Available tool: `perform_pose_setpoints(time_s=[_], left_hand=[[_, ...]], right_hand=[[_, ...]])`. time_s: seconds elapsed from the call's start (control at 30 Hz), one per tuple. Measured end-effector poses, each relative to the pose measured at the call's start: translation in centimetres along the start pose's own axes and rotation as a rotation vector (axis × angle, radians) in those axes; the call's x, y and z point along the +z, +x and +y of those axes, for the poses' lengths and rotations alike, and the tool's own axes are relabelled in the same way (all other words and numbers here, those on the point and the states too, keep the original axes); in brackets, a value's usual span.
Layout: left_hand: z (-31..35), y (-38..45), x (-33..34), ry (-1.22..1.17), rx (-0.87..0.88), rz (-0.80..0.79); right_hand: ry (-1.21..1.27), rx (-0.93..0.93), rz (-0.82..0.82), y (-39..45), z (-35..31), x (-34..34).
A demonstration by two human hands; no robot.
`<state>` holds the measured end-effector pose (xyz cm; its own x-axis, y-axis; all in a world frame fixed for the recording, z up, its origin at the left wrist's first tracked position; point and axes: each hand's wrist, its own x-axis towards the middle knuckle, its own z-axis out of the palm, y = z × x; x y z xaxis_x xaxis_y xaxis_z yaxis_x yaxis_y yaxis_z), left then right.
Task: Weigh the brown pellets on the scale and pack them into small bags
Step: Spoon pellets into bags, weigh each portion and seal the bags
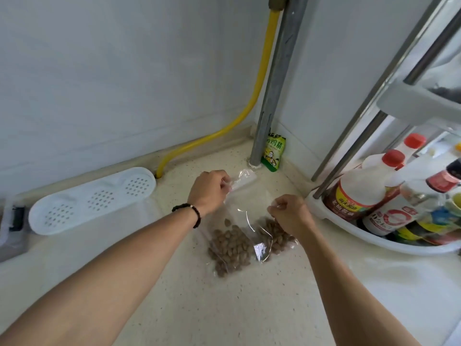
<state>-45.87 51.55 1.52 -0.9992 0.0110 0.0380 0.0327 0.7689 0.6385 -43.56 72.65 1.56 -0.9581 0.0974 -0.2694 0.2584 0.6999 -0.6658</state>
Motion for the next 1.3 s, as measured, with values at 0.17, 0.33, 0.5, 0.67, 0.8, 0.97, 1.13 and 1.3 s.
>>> perform_pose_setpoints(time_s=[0.17,0.33,0.5,0.67,0.8,0.97,1.13,1.3], left_hand=[[-1.4,-0.4,0.8,0.066,-0.005,-0.062],[-3.5,-4.1,-2.3,0.157,0.071,-0.058],[-7.8,-9.9,-7.2,0.414,0.075,-0.047],[-13.1,-14.5,-10.5,0.614,-0.072,-0.107],[-16.3,-18.4,-12.1,0.625,-0.241,-0.159],[-19.2,-21.4,-12.6,0.593,-0.45,-0.198],[-19.6,-22.0,-12.6,0.55,-0.449,-0.222],[-19.2,-21.7,-13.1,0.548,-0.385,-0.207]], right_hand=[[-0.117,0.01,0.052,-0.2,0.7,0.9],[-0.188,-0.118,0.091,-2.0,-2.3,2.1],[-0.384,-0.418,0.022,-4.3,-7.7,6.2],[-0.502,-0.632,-0.138,-6.3,-11.4,12.2],[-0.538,-0.72,-0.267,-7.3,-13.6,16.6],[-0.551,-0.593,-0.245,-8.0,-15.5,20.6],[-0.557,-0.436,-0.232,-8.0,-16.2,22.2],[-0.415,-0.424,-0.227,-8.1,-16.4,22.1]])
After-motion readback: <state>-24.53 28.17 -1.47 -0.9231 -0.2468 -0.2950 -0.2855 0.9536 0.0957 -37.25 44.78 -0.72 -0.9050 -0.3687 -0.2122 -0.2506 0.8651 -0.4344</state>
